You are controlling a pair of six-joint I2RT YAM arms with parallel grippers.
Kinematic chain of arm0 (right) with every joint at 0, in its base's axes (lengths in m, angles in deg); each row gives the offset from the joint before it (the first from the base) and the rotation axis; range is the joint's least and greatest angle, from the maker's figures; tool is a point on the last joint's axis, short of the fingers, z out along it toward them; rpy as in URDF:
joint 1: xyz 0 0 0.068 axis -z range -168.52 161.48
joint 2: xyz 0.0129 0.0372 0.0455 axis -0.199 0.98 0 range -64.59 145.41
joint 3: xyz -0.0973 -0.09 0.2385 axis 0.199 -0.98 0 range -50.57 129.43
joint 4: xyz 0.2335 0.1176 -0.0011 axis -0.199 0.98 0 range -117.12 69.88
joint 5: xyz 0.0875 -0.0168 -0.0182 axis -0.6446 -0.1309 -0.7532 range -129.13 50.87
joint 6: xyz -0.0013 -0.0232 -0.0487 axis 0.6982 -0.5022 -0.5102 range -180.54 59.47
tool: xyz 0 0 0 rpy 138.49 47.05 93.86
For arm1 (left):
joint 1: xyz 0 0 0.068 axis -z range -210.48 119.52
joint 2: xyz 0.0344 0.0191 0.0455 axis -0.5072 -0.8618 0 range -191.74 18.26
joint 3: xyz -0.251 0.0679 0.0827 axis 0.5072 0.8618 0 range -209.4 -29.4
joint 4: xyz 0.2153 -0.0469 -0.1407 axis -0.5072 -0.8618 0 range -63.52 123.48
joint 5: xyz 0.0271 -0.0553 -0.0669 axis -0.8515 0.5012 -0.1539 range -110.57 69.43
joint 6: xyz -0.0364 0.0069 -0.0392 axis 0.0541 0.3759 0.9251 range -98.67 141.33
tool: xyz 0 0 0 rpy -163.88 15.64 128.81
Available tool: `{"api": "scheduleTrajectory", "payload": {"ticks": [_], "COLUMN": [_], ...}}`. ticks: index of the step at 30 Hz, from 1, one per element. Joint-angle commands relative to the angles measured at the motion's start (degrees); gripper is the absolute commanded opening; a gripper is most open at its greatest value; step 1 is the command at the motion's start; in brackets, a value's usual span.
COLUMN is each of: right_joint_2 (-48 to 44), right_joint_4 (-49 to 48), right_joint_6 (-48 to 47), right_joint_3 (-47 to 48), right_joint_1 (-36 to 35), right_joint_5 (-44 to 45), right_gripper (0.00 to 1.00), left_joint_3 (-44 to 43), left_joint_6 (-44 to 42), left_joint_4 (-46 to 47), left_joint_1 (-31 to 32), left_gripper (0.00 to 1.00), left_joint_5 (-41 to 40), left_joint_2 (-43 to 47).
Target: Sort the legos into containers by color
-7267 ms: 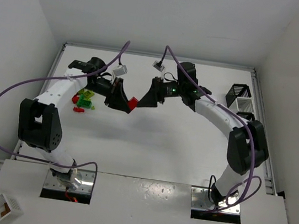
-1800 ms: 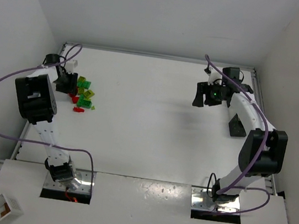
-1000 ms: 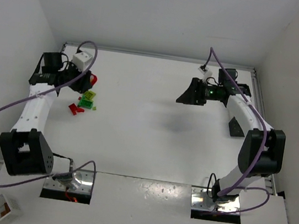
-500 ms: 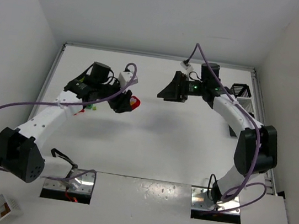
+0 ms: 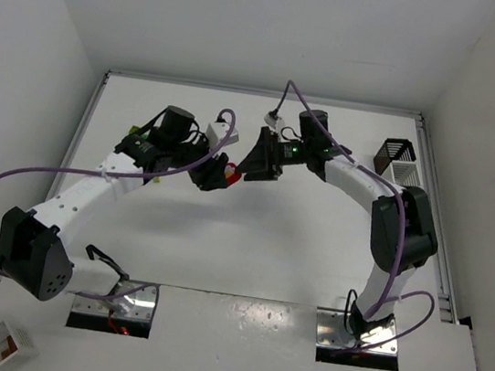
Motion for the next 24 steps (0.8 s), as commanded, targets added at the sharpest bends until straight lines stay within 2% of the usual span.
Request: {"api": "scheduleTrajectory", "payload": {"ticks": [1,6,9,10,13,14,18,20,21,23,24], "right_joint_2": [0.67,1.82,2.35,2.35,2.35,2.35,1.82,1.82,0.95,-0.64,-1.25], "right_joint_4": [-3.85,-3.85,-3.85,-3.85,-3.85,-3.85,-4.46,-4.46,-4.46,-1.93,0.52], "right_joint_6": [1.39,1.39,1.39,1.39,1.39,0.78,0.78,0.78,-0.01,-1.67,-6.47], "right_joint_3": [3.36,5.28,5.29,5.29,5.29,4.77,4.76,4.24,3.71,3.71,4.75], "right_joint_1": [-2.18,-3.94,-4.99,-5.0,-5.0,-5.0,-5.0,-5.0,-3.87,-2.98,-1.76], "right_joint_5": [-2.49,-3.02,-3.02,-3.02,-2.49,-1.97,-1.96,-1.96,-1.96,-0.39,0.49], "right_gripper": [0.9,0.9,0.82,0.73,0.57,0.47,0.25,0.12,0.08,0.04,0.03], "left_joint_3": [-0.7,-0.18,-0.17,0.35,0.36,0.36,0.88,0.88,0.88,0.88,0.88], "left_joint_6": [1.19,1.19,1.19,1.19,1.19,1.19,1.19,1.72,1.72,0.84,0.84], "left_joint_4": [2.4,2.4,2.93,2.93,2.93,2.93,3.46,3.46,2.93,2.4,1.88], "left_joint_1": [0.97,1.59,2.12,2.12,2.12,2.12,2.64,2.64,2.64,2.64,2.64], "left_gripper": [0.15,0.15,0.15,0.15,0.15,0.15,0.17,0.23,0.38,0.58,0.71], "left_joint_5": [0.24,0.24,0.24,0.24,-0.28,-0.28,-0.9,-2.03,-2.04,-3.78,-4.58], "left_joint_2": [0.17,-0.35,-0.36,-0.36,-0.36,-0.36,-0.36,0.34,0.34,0.87,2.35]}}
